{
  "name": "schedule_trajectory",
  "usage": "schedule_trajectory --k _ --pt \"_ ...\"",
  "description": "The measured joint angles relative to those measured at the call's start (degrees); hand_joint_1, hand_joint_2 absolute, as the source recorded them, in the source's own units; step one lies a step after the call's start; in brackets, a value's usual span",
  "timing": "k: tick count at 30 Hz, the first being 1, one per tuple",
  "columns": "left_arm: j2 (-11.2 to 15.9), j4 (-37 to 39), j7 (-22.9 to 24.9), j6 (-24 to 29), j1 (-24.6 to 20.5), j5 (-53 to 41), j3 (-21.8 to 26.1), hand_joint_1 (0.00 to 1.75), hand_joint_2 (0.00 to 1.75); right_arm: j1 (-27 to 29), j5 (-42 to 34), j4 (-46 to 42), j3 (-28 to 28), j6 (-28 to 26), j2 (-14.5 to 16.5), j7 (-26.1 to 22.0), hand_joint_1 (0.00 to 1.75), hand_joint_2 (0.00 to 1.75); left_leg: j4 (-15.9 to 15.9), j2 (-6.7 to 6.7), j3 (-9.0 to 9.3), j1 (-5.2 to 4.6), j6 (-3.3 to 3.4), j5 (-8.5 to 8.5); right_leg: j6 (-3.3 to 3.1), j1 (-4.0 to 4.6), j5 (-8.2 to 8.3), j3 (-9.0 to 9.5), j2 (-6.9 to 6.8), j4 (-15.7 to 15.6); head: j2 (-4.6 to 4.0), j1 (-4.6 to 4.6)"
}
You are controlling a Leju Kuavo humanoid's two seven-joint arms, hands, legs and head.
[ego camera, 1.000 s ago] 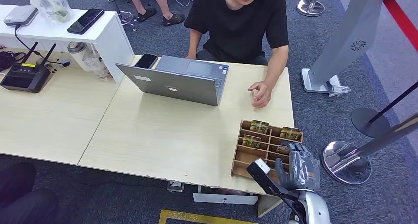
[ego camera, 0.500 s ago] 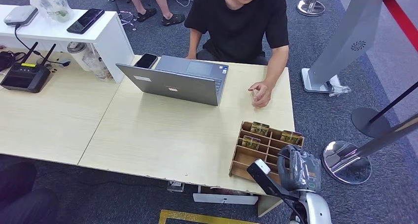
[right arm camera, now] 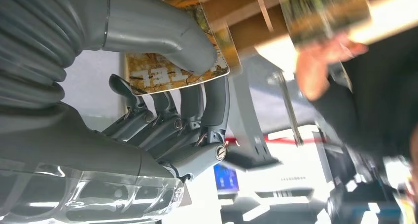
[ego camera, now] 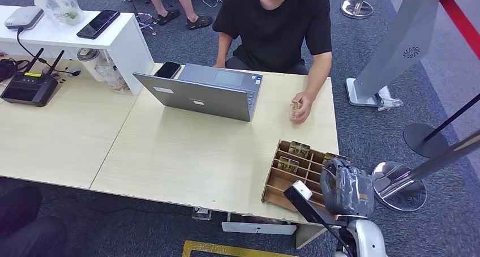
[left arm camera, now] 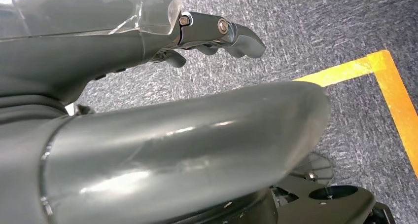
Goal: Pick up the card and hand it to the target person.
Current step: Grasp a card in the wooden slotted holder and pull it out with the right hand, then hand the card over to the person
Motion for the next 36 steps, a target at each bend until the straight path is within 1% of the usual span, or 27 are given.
schedule_trajectory --k 4,7,10,13,16,22,26,29,31,32,33,35,36 --pt "0.00 0.00 -0.23 -0.30 0.00 -0.63 -0.30 0.00 0.00 -1.42 1.16 -2.93 0.14 -1.62 -0.25 -1.69 1.62 1.75 0.00 0.01 0.00 0.00 0.00 0.00 0.00 0.00 0.01 0.01 0.00 0.00 0.00 0.00" --pt "0.01 0.00 -0.39 -0.62 -0.05 -1.38 -0.87 0.00 0.00 -3.86 1.60 -3.85 0.59 -1.78 -0.50 -2.80 1.63 1.75 0.00 0.02 0.01 0.00 0.00 0.01 -0.01 0.00 0.03 0.02 0.02 0.00 0.00 0.00" --pt "0.09 0.00 -0.61 -0.90 -0.13 -2.02 -1.55 0.00 0.00 -7.60 1.83 -3.33 1.28 -1.46 -0.71 -3.61 1.64 1.75 0.00 0.04 0.03 0.00 0.00 0.02 -0.02 0.00 0.04 0.03 0.04 0.00 0.00 0.01" --pt "0.26 0.00 -0.66 -1.03 -0.24 -2.39 -2.27 0.00 0.00 -12.66 1.74 -0.33 1.99 -0.70 -0.78 -4.02 1.62 1.75 0.00 0.05 0.05 0.00 0.00 0.04 -0.03 0.00 0.06 0.04 0.06 0.00 0.00 0.00" --pt "0.44 0.00 -0.62 -1.10 -0.43 -2.50 -2.94 0.00 0.00 -18.66 1.21 5.30 2.72 0.19 -0.78 -4.01 1.59 1.75 0.00 0.04 0.05 0.00 -0.04 0.08 -0.06 0.00 0.09 0.06 0.05 0.01 0.00 -0.01" --pt "0.50 0.00 0.26 -1.11 -0.83 -2.53 -3.77 0.00 0.00 -29.96 0.84 20.88 3.54 1.37 0.16 -2.95 1.53 1.75 0.00 0.02 0.05 0.01 -0.05 0.11 -0.07 0.00 0.11 0.07 0.02 0.02 0.00 -0.01" --pt "0.38 0.00 1.04 -0.58 -0.92 -2.38 -3.78 0.00 0.00 -35.43 0.86 30.97 3.87 1.07 1.27 -2.49 1.51 1.75 0.01 0.00 0.04 0.01 -0.06 0.10 -0.07 0.00 0.10 0.06 0.01 0.02 0.00 0.00" --pt "0.28 0.00 1.25 -0.05 -0.92 -2.26 -3.78 0.00 0.00 -38.55 0.94 37.42 3.96 0.06 2.31 -2.35 1.51 1.75 0.01 0.00 0.03 0.01 -0.06 0.10 -0.07 0.00 0.09 0.05 0.01 0.02 0.00 0.00" --pt "0.23 0.00 1.44 0.31 -0.91 -2.17 -3.78 0.00 0.00 -40.23 1.06 40.95 4.05 -0.64 2.97 -2.32 1.47 1.75 0.00 0.00 0.03 0.01 -0.06 0.10 -0.07 0.00 0.09 0.05 0.01 0.02 0.00 0.00" --pt "0.21 0.00 1.55 0.47 -0.91 -2.13 -3.78 0.00 0.00 -40.91 1.09 42.46 4.11 -1.00 3.23 -2.32 1.38 1.75 0.00 0.00 0.03 0.01 -0.06 0.10 -0.07 0.00 0.09 0.05 0.01 0.02 0.00 0.00" --pt "0.18 0.00 1.65 0.64 -0.90 -2.09 -3.78 0.00 0.00 -41.50 1.09 43.80 4.17 -1.41 3.50 -2.36 1.05 1.75 0.00 0.00 0.03 0.01 -0.06 0.10 -0.07 0.00 0.09 0.05 0.01 0.02 0.00 0.00" --pt "0.07 0.00 1.77 1.00 -0.90 -1.97 -3.78 0.00 0.00 -42.51 1.04 46.28 4.27 -2.36 3.97 -2.62 0.33 1.75 0.00 0.00 0.03 0.01 -0.06 0.10 -0.07 0.00 0.09 0.05 0.01 0.02 0.00 0.00" --pt "0.01 0.00 1.80 1.18 -0.90 -1.87 -3.78 0.00 0.00 -42.95 0.96 47.42 4.31 -2.86 4.20 -2.84 0.04 1.75 0.00 0.00 0.03 0.01 -0.06 0.10 -0.07 0.00 0.09 0.05 0.01 0.02 0.00 0.00"
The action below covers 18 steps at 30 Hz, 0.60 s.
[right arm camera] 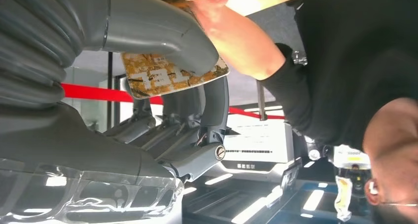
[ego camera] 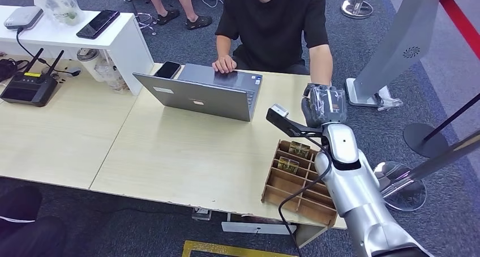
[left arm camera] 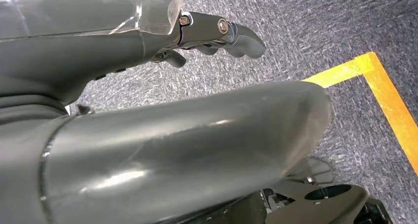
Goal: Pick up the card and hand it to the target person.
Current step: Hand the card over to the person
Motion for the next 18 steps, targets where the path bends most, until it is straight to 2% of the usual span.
schedule_trajectory --k 1,6,12,14,18 --pt "-0.07 0.00 0.03 0.17 0.01 0.10 0.00 0.00 0.00 -0.40 -0.09 1.10 0.03 -0.51 0.23 -0.28 0.00 1.75 0.00 0.00 0.00 0.00 0.00 0.00 0.00 0.00 0.00 0.00 0.00 0.00 0.00 0.00" --pt "-0.32 0.00 0.38 0.99 0.03 0.57 0.02 0.00 0.00 -1.17 -1.33 4.51 0.16 -2.19 1.23 -1.67 0.00 1.75 0.00 -0.01 0.00 0.00 0.00 0.00 0.00 0.00 0.00 0.00 -0.01 0.00 0.00 0.00" --pt "-1.02 0.00 0.57 1.87 0.01 1.77 0.40 0.00 0.00 -0.49 -6.36 4.22 0.09 -4.18 1.94 -4.55 0.00 1.75 0.00 0.00 0.01 0.00 0.00 0.00 0.00 0.00 0.00 -0.01 0.00 0.00 0.00 -0.01" --pt "-1.46 0.00 0.81 2.34 -0.01 2.09 0.65 0.00 0.00 0.88 -10.97 2.24 -0.30 -5.46 2.16 -7.43 0.00 1.75 0.00 -0.01 0.01 0.00 0.00 0.00 0.01 0.00 -0.01 -0.02 -0.01 0.00 0.00 0.00" --pt "-2.05 0.00 1.19 3.25 -0.05 2.83 1.26 0.00 0.00 6.88 -27.04 -7.26 -2.24 -7.47 2.94 -16.04 0.00 1.75 0.00 -0.04 0.00 0.00 0.01 -0.02 0.03 0.00 -0.04 -0.02 -0.03 0.00 0.00 0.00"
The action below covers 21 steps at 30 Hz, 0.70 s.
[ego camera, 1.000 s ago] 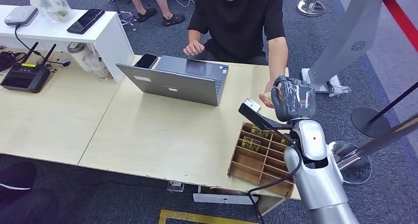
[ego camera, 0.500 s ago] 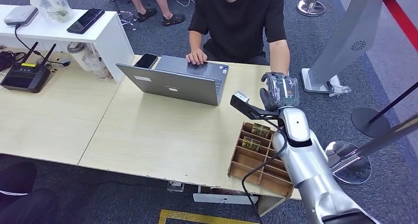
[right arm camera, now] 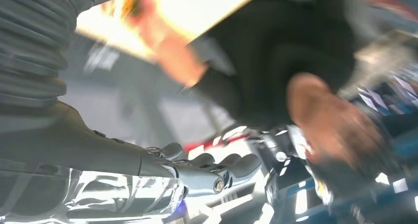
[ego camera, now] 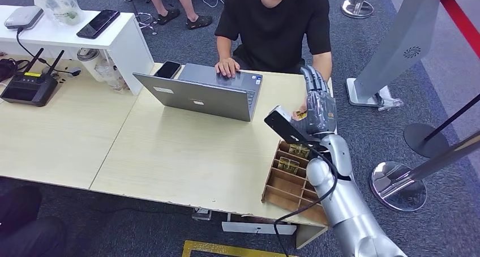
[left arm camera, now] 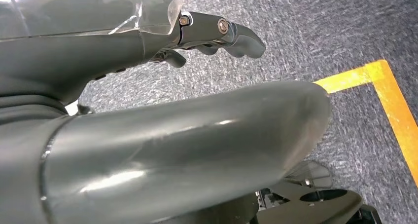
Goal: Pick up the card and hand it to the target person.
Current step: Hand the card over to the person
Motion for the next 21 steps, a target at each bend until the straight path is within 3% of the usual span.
schedule_trajectory --k 8,14,21 --pt "-0.57 -0.01 0.00 1.19 -0.04 1.47 1.28 0.00 0.00 14.74 -20.57 -20.77 -2.12 -0.29 0.20 -7.48 0.00 1.75 0.00 0.01 0.01 -0.01 0.03 -0.08 0.02 0.00 -0.05 -0.01 0.01 -0.01 0.00 0.00" --pt "-0.73 -0.02 -0.16 1.96 -0.02 2.04 1.89 0.00 0.00 24.77 -25.22 -29.54 -2.53 0.20 0.11 -9.40 0.00 1.75 0.00 0.03 0.01 -0.01 0.06 -0.12 0.03 0.00 -0.07 -0.01 0.02 -0.01 0.00 0.00" --pt "-0.75 -0.02 -0.92 2.16 -0.02 2.58 2.52 0.00 0.00 31.73 -27.00 -31.13 -2.51 2.03 -0.15 -9.72 0.00 1.75 0.00 0.04 0.01 -0.01 0.06 -0.12 0.03 0.00 -0.07 -0.01 0.02 -0.01 0.00 0.00"
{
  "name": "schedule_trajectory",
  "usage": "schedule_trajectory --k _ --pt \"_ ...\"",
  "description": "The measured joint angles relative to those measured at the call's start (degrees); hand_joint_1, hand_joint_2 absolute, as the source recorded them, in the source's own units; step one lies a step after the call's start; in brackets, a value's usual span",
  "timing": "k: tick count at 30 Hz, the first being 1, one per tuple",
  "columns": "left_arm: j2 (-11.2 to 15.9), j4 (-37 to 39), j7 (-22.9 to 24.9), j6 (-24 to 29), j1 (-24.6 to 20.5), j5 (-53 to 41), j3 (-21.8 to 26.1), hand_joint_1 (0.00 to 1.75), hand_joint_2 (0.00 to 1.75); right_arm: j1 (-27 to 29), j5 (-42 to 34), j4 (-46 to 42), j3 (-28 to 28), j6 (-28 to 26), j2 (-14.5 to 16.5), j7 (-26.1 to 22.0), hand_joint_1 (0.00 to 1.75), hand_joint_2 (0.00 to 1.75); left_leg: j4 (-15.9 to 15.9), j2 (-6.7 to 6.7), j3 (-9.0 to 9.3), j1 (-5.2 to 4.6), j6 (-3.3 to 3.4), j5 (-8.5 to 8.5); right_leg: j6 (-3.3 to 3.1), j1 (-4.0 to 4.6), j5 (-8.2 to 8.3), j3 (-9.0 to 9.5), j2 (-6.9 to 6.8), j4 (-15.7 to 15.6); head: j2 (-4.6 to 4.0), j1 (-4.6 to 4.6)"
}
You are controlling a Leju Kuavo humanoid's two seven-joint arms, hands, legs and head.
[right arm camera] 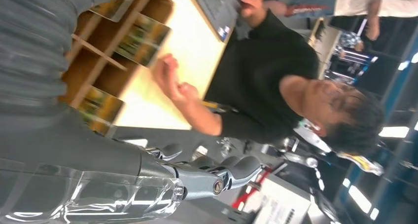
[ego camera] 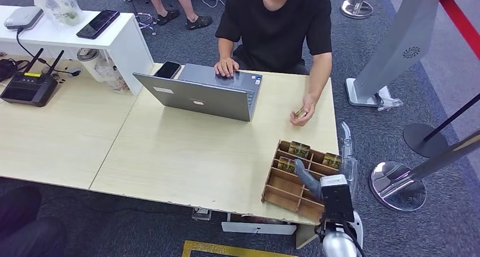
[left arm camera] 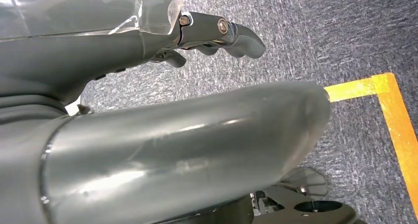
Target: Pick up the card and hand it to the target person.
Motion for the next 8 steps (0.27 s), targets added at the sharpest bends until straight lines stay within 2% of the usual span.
schedule_trajectory --k 8 --pt "0.01 -0.01 -0.30 -0.14 0.01 0.07 0.15 0.00 0.00 4.69 -0.95 0.02 0.07 0.56 -0.62 -0.13 0.00 1.75 0.00 0.00 -0.01 0.00 0.00 0.00 0.00 0.00 0.00 0.00 0.00 0.00 0.00 0.00"
